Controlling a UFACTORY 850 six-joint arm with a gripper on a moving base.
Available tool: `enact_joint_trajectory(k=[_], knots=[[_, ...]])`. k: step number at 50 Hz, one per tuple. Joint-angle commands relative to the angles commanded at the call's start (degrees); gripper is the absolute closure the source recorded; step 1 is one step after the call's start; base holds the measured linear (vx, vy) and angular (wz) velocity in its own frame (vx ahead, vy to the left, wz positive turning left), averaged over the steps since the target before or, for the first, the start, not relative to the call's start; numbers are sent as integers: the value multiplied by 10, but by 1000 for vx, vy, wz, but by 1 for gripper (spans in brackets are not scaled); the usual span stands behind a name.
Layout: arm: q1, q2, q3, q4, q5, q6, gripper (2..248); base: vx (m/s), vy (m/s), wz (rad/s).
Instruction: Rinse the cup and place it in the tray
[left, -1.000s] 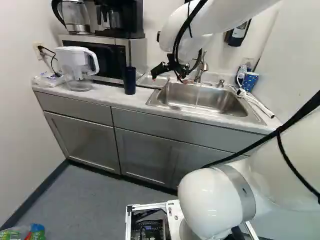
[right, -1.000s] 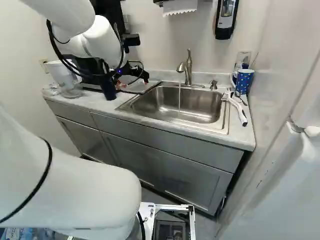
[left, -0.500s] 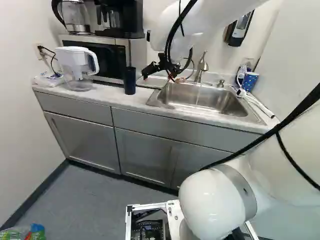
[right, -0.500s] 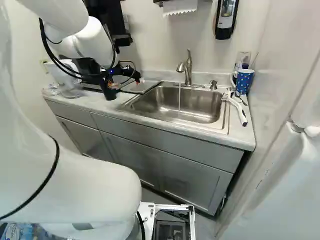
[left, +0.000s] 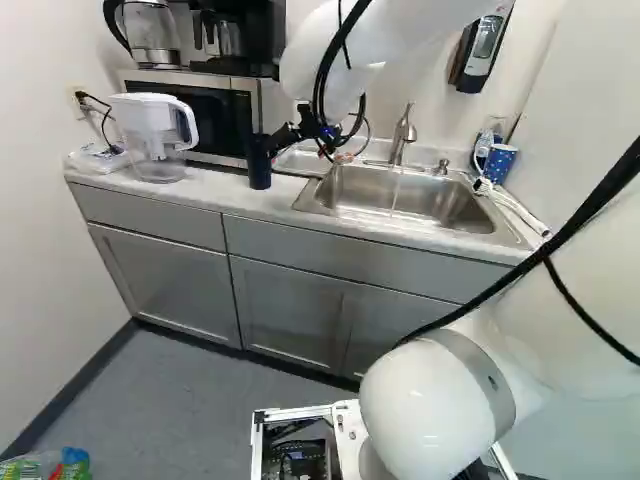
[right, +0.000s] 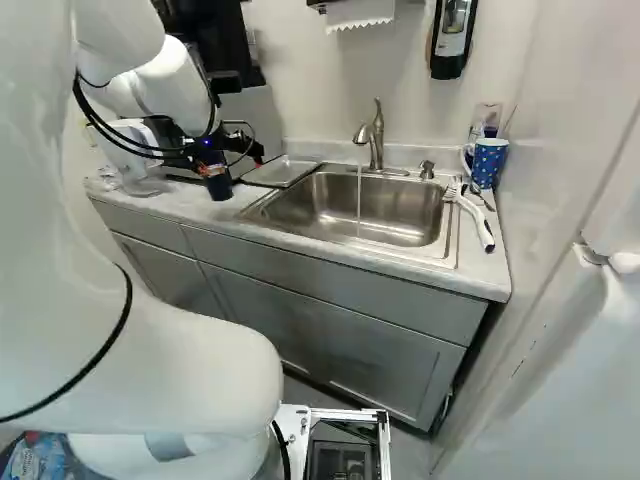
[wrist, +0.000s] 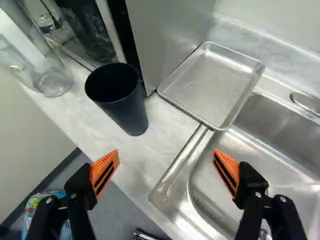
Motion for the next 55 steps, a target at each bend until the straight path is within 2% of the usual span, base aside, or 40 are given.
enact_joint_trajectory(k=[16,43,55], knots=[[29,-20,-17,0,0,0,3,0,0,0],[30,-23,-17,0,1,0,3,0,0,0],[30,-36,-13,0,19,0,3,0,0,0]])
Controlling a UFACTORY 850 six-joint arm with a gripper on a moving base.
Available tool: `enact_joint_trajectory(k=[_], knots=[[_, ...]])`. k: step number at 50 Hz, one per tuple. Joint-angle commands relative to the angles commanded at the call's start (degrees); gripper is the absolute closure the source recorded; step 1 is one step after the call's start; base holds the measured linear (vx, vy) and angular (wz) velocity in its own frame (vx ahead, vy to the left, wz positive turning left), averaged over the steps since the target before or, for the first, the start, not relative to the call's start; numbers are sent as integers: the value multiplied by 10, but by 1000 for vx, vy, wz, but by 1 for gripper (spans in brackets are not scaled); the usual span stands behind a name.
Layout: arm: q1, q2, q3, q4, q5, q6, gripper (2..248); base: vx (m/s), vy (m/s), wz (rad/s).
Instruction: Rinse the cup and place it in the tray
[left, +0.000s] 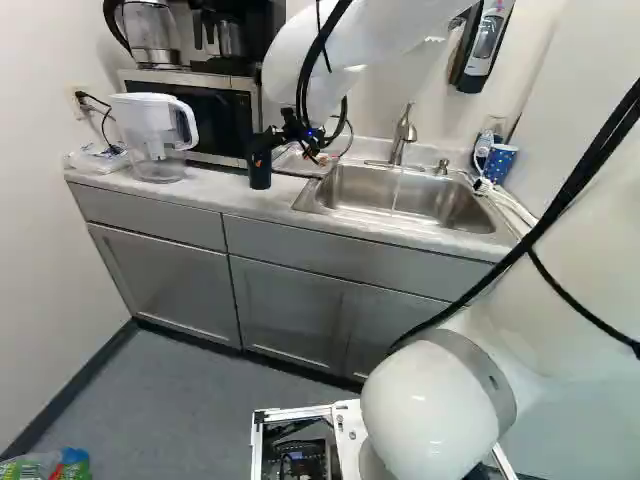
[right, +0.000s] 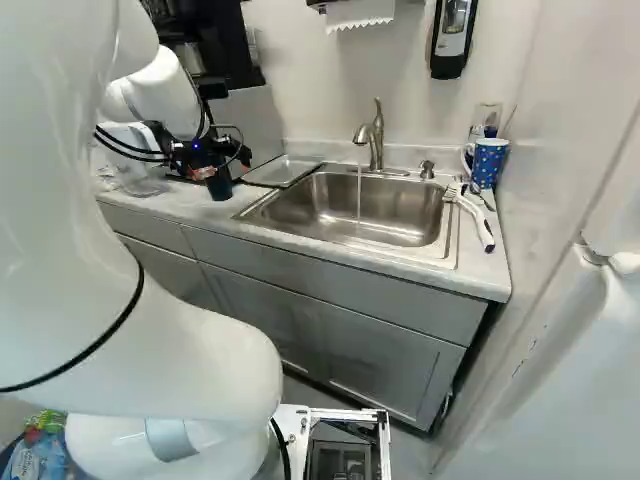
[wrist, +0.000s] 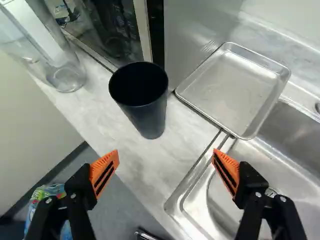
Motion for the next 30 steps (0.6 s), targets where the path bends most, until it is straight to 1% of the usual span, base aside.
enact_joint_trajectory(k=[30], knots=[[2,-27,15,0,109,0,3,0,0,0]])
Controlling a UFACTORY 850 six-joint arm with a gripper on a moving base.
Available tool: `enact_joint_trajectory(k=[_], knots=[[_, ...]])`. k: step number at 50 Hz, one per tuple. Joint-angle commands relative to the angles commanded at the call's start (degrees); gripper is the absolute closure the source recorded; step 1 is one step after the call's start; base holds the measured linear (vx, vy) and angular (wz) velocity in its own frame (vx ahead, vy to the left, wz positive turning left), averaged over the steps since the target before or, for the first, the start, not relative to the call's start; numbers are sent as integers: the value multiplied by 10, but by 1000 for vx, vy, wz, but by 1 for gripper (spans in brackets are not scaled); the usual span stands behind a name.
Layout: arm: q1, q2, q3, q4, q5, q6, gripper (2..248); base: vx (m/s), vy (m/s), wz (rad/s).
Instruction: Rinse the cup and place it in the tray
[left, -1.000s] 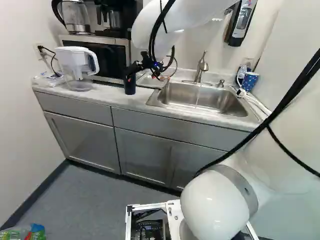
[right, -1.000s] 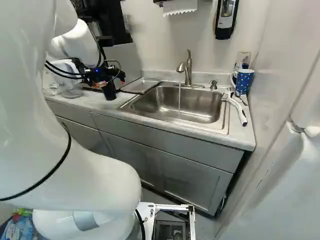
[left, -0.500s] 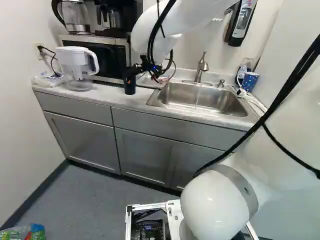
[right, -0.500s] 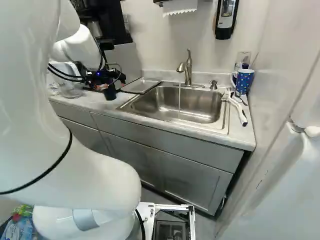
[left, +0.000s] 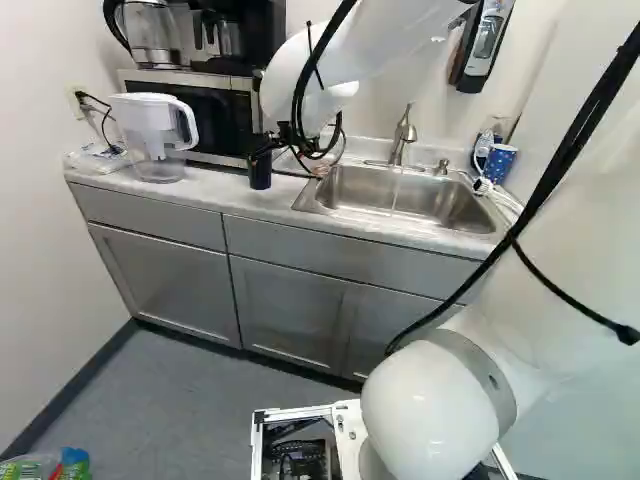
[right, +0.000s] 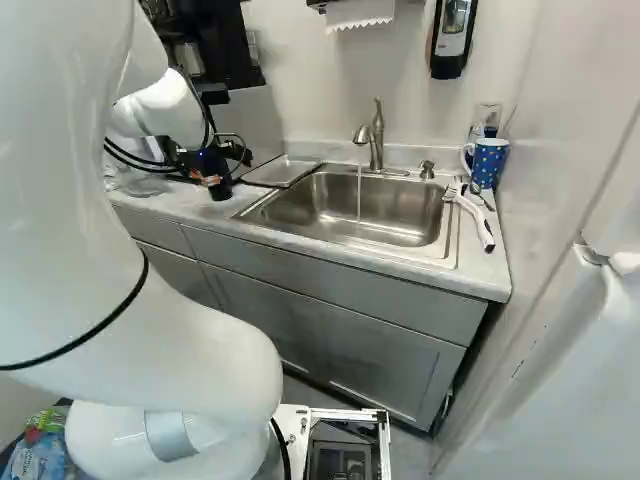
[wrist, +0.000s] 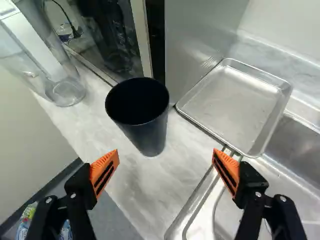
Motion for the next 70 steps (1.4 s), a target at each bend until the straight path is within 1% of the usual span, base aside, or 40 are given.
enact_joint_trajectory(k=[28,62,70], knots=[[6,-7,30,0,114,0,3,0,0,0],[25,-17,63,0,254,0,3,0,0,0],[29,-23,67,0,278,0,3,0,0,0]])
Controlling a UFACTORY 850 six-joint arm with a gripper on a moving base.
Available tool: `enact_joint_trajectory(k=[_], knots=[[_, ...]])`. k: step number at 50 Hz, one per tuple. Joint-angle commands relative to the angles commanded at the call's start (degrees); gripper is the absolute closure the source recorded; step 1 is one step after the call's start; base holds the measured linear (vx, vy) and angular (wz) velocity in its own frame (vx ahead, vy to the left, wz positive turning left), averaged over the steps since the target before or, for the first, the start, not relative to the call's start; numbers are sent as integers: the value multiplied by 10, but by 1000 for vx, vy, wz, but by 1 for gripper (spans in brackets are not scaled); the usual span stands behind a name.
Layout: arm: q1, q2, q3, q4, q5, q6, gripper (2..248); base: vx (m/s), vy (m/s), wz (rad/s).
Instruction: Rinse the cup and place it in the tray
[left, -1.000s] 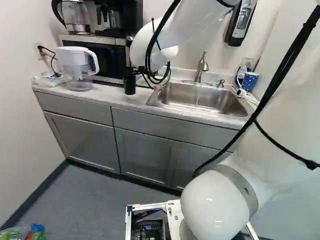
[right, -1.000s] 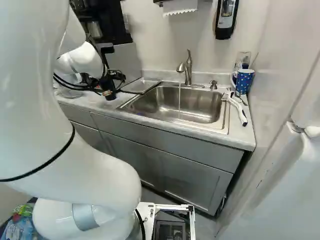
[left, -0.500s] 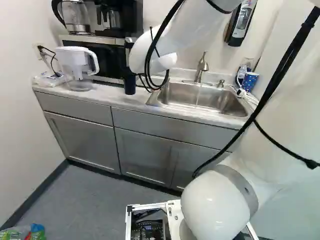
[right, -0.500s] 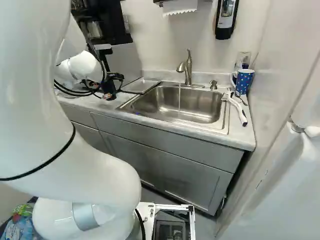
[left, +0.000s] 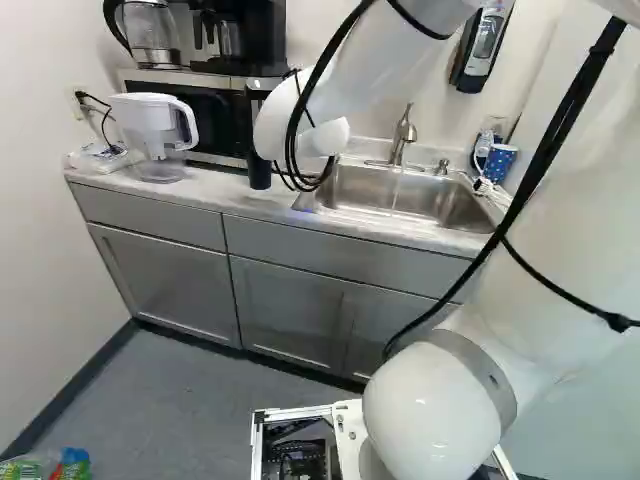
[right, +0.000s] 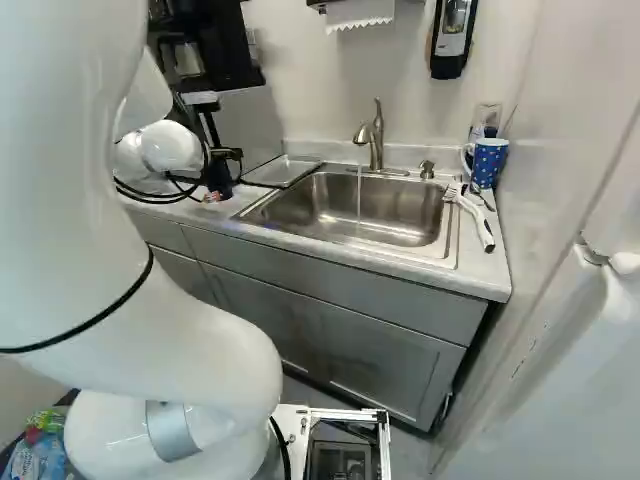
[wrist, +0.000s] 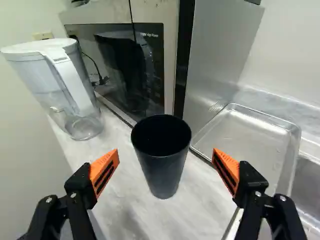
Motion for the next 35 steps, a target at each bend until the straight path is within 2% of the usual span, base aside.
enact_joint_trajectory(k=[35], knots=[[11,-30,6,0,4,0,3,0,0,0]])
